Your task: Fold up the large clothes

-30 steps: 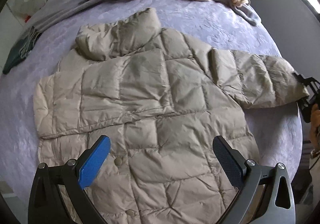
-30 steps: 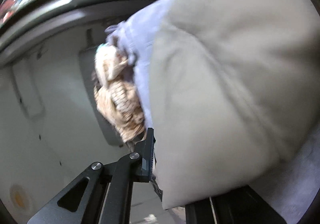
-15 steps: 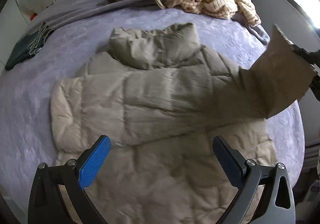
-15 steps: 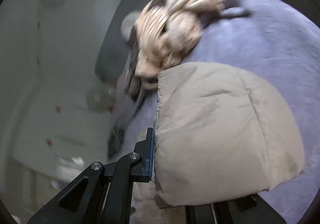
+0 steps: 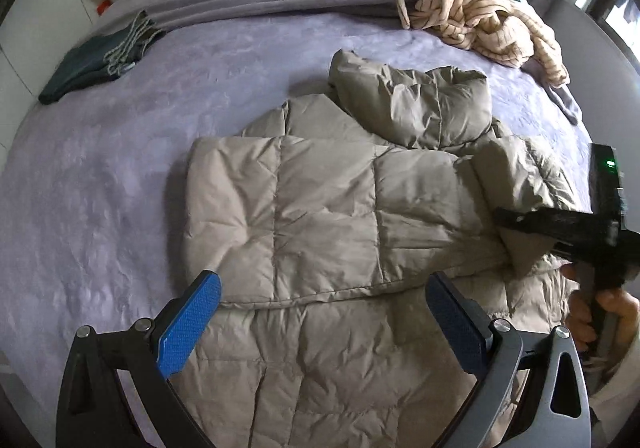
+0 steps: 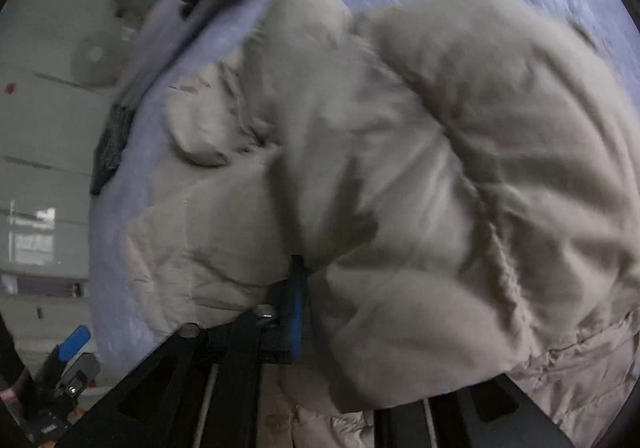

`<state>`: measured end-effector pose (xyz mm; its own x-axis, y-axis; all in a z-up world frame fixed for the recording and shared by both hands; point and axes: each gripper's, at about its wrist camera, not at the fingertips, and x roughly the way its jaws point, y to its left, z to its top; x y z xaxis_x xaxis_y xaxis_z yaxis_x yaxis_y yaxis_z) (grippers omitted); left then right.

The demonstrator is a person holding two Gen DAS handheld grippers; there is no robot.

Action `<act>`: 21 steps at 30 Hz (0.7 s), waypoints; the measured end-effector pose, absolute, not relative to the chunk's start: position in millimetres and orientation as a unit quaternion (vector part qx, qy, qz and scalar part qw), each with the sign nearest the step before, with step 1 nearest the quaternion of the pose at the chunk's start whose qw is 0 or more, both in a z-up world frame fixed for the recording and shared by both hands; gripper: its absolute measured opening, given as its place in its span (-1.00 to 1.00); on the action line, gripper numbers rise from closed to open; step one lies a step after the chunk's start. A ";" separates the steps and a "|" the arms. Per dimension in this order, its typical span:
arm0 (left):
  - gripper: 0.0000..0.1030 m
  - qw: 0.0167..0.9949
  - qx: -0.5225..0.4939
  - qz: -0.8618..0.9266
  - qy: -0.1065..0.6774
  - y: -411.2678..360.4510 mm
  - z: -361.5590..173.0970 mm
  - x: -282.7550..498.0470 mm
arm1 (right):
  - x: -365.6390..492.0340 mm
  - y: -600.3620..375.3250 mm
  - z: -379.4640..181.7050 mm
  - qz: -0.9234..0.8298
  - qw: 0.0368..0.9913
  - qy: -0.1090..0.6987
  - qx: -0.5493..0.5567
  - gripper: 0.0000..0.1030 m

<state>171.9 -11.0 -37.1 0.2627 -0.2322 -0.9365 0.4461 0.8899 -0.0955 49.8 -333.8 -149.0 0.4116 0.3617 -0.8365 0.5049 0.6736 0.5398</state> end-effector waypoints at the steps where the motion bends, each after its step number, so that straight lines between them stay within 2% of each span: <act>1: 0.99 0.787 0.094 -0.216 0.570 -12.6 -41.2 171.8 | 51.1 -339.4 -148.8 -0.044 0.735 0.533 0.417 0.05; 3: 0.99 0.782 0.090 -0.224 0.574 -19.6 -53.3 171.1 | 39.2 -349.3 -141.9 -0.027 0.731 0.511 0.451 0.59; 8: 0.99 0.770 0.066 -0.247 0.584 -42.0 -80.7 171.2 | -7.8 -390.0 -119.9 -0.044 0.738 0.447 0.504 0.59; 12: 0.99 0.770 0.039 -0.274 0.575 -58.9 -93.2 177.0 | -46.4 -429.7 -136.1 -0.085 0.702 0.362 0.608 0.58; 14: 0.99 0.771 0.027 -0.284 0.569 -62.4 -97.5 182.1 | -54.4 -439.9 -145.8 -0.100 0.683 0.323 0.647 0.23; 15: 0.99 0.771 0.021 -0.288 0.567 -62.6 -98.7 184.2 | -57.9 -444.7 -152.1 -0.104 0.671 0.307 0.667 -0.48; 16: 0.99 0.771 0.015 -0.291 0.566 -61.5 -99.4 186.7 | -57.3 -445.5 -153.4 -0.106 0.667 0.306 0.671 -0.85; 18: 0.99 0.771 0.000 -0.297 0.563 -54.5 -97.9 192.1 | -46.8 -442.6 -147.7 -0.097 0.685 0.304 0.655 -0.85; 21: 0.99 0.772 -0.023 -0.305 0.557 -37.9 -91.6 200.8 | -4.7 -414.4 -109.2 -0.048 0.756 0.327 0.565 -0.85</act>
